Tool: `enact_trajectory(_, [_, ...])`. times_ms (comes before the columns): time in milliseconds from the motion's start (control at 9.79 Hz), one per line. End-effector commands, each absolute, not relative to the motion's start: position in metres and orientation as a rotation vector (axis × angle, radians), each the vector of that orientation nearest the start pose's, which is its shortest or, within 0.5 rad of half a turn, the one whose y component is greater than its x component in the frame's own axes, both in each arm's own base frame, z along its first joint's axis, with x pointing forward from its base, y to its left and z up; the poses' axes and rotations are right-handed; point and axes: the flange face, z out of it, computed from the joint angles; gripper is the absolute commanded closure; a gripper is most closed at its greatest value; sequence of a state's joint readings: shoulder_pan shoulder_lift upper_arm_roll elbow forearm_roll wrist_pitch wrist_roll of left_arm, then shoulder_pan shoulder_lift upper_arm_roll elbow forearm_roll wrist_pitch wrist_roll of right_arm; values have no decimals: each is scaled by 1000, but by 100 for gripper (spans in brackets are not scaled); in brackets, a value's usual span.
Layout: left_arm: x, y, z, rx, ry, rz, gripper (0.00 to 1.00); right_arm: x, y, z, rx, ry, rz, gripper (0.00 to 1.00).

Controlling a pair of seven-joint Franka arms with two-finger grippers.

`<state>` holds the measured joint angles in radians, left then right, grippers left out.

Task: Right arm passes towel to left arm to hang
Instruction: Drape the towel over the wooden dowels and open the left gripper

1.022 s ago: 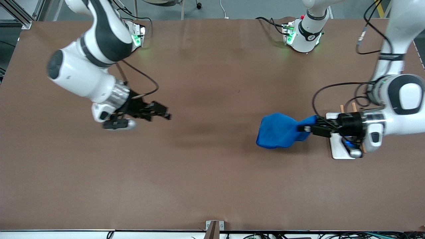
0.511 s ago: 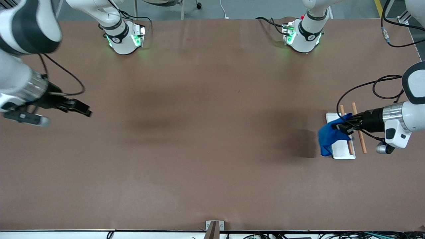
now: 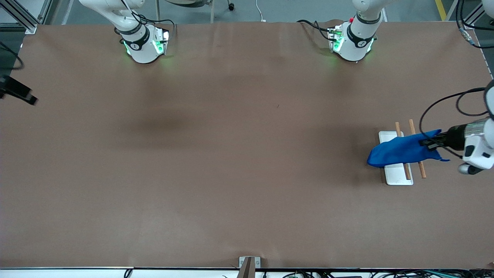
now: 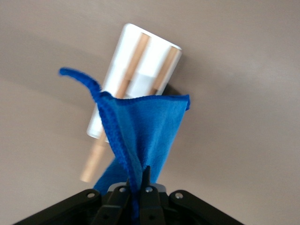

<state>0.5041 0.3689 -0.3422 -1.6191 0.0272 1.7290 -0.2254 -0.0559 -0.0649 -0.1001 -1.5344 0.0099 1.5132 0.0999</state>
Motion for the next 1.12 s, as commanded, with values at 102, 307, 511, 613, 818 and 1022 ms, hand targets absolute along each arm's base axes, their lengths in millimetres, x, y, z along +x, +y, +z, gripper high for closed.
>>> enact_trajectory(102, [623, 157, 394, -3093, -548, 369, 100, 527, -85, 688, -3127, 393, -94, 0])
enact_trajectory(307, [620, 183, 390, -3088, -501, 360, 100, 527, -82, 690, -3161, 252, -89, 0])
enact_trajectory(511, [618, 199, 380, -3097, -488, 366, 100, 527, -77, 691, -3164, 225, -87, 0])
enact_trajectory(613, [618, 201, 369, -3100, -490, 383, 97, 527, -75, 690, -3164, 220, -84, 0])
enact_trajectory(818, [616, 210, 359, -3104, -508, 406, 97, 527, -78, 686, -3162, 224, -72, 0])
enact_trajectory(1022, [614, 216, 354, -3106, -518, 414, 93, 526, -81, 680, -3160, 236, -48, 0])
